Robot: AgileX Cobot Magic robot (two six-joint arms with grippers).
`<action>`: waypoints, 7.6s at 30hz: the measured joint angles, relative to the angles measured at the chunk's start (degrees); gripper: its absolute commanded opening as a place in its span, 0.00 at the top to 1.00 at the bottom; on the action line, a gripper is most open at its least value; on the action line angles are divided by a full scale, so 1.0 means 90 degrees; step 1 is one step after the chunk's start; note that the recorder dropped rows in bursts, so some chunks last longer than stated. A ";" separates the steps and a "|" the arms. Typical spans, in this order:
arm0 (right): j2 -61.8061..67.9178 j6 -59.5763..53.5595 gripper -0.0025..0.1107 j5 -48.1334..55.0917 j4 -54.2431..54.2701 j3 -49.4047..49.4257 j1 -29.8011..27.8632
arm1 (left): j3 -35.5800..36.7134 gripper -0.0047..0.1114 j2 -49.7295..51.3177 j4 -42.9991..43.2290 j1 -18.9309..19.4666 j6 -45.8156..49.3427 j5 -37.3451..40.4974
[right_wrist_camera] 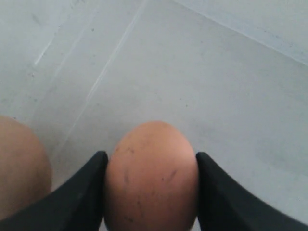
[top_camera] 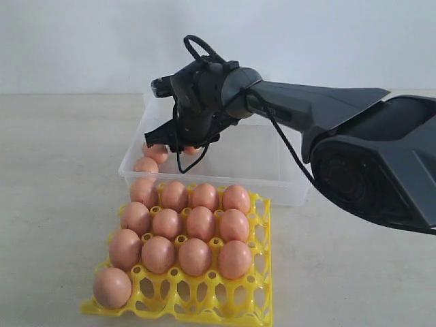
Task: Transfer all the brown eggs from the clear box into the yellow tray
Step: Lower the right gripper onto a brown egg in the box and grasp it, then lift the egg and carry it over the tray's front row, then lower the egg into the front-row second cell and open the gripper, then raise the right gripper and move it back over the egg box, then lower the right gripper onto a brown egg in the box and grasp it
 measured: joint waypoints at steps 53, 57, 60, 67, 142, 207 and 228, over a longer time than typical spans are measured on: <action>-0.6089 0.5350 0.98 -0.7261 -0.4328 0.9069 0.1634 | 0.0000 0.77 0.0000 0.0000 0.0000 0.0000 0.0000; -0.5655 0.5116 0.98 -0.7271 -0.4328 0.9069 0.1634 | 0.0000 0.77 0.0000 0.0000 0.0000 0.0000 0.0000; -0.5237 0.5116 0.98 -0.7623 -0.4328 0.9069 0.1634 | 0.0000 0.77 0.0000 0.0000 0.0000 0.0000 0.0000; -0.4868 0.5157 0.98 -0.7682 -0.4620 0.9069 0.1831 | 0.0000 0.77 0.0000 0.0000 0.0000 0.0000 0.0000; -0.5410 0.1486 0.98 -0.2243 -0.0272 0.7483 0.2628 | 0.0000 0.77 0.0000 0.0000 0.0000 0.0000 0.0012; -0.1723 -0.2828 0.98 0.2461 0.2639 0.0000 0.0195 | 0.0000 0.77 0.0000 0.0000 0.0000 0.0000 0.0012; -0.1255 -0.3017 0.48 0.0388 0.2951 0.0000 -0.0008 | 0.0000 0.77 0.0000 0.0000 0.0000 0.0000 0.0012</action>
